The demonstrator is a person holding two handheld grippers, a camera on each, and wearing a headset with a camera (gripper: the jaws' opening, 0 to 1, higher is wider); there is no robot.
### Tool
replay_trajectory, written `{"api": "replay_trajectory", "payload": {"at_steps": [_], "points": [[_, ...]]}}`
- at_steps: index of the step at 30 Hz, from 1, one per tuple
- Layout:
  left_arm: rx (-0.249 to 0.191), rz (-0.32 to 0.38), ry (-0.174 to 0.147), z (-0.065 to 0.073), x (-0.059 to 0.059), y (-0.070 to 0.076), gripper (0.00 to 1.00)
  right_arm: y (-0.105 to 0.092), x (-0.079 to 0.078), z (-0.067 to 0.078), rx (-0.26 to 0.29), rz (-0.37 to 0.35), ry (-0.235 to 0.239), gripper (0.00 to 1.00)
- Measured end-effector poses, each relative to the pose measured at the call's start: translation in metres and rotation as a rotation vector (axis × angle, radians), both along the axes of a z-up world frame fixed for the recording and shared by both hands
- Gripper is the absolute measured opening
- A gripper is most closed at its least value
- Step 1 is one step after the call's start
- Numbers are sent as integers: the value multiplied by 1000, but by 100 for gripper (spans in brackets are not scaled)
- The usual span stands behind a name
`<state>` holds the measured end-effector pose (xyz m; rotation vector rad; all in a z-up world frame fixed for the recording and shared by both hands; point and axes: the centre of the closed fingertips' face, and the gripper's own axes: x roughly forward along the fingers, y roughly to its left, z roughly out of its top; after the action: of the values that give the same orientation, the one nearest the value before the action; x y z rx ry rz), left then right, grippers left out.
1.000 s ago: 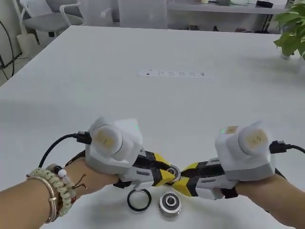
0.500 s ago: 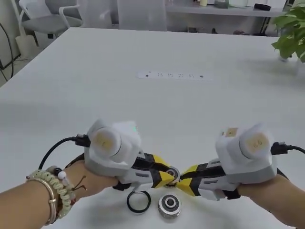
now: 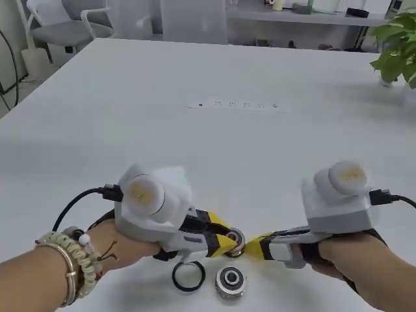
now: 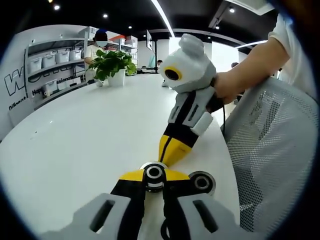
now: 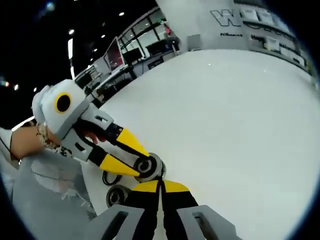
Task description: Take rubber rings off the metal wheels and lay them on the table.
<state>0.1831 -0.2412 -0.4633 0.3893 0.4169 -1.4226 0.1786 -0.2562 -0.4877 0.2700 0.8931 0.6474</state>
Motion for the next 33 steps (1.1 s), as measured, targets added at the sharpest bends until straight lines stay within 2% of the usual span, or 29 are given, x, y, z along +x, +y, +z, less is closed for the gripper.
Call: {"api": "replay_trajectory", "payload": {"at_steps": [3,6,7,9,10,11,16,18,19,21,22,24,25,26,33], "points": [[-2,2,0,0,0,0,7,-2,1,0,56,-81,54,0],[-1,4,-1,0,1,0,7,-3,2,1,145,-174,111,0],[-1,4,-1,0,1,0,7,-3,2,1,162,-181,111,0],[-3,5,0,0,1,0,7,-4,2,3,224,-235,136,0],[-3,5,-1,0,1,0,7,-5,5,5,253,-267,131,0],[-3,5,-1,0,1,0,7,-5,3,6,281,-275,160,0],[-5,8,-1,0,1,0,7,-3,3,6,251,-238,132,0],[-4,11,3,0,1,0,7,-2,3,7,185,-184,91,0],[-3,11,2,0,1,0,7,-2,4,9,111,-115,33,0],[-2,12,0,0,1,0,7,-1,5,10,7,-30,-45,0],[-1,16,-2,0,2,1,7,0,5,11,-2,-27,-57,0],[0,24,-3,0,4,2,7,5,6,20,52,-33,-66,0],[-2,25,-3,0,4,2,7,6,5,19,48,-31,-57,0],[-3,24,-2,0,4,2,7,4,5,16,-2,0,-94,0],[-4,22,-9,-1,3,2,7,6,5,17,-20,15,-93,0]]}}
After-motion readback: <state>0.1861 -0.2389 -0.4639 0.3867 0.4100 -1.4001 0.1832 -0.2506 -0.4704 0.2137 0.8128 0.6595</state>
